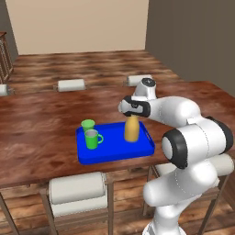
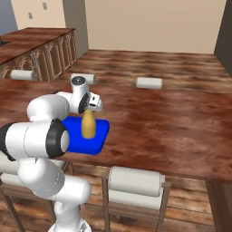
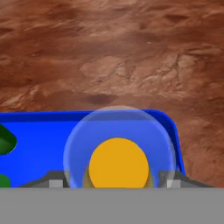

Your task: There is a tray on the dining counter. Grab the cup, mug, and pitcher and place them on the tray. The pitcher may be placed next to the tray if it cannot fit the tray.

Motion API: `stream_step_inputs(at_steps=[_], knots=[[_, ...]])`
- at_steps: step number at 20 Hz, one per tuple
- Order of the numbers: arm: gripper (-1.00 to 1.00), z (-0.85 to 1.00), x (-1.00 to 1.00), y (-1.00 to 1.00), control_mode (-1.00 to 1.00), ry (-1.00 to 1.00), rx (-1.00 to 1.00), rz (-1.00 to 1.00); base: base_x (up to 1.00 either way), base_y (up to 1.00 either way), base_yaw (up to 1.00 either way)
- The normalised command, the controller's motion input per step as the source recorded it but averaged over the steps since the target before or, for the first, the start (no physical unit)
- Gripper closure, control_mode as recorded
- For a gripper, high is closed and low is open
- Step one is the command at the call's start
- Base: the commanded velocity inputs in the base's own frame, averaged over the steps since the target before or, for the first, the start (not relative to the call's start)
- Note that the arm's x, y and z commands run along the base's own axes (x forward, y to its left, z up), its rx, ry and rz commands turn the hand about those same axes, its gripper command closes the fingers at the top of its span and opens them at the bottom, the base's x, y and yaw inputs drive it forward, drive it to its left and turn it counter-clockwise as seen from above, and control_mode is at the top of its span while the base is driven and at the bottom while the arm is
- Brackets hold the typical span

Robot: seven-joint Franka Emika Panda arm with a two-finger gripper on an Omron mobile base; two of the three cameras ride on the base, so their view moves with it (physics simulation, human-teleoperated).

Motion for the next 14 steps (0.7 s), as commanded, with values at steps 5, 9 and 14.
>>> stream_step_inputs(at_steps=[5,9,14], knots=[[-1.0,0.0,0.0,0.0,-1.0,0.0,0.0,0.0,0.0,0.0,0.0],[-1.0,0.0,-0.01,0.0,-1.0,0.0,0.0,0.0,0.0,0.0,0.0],[-1.0,0.11,0.0,0.0,-1.0,0.0,0.0,0.0,0.0,0.0,0.0]])
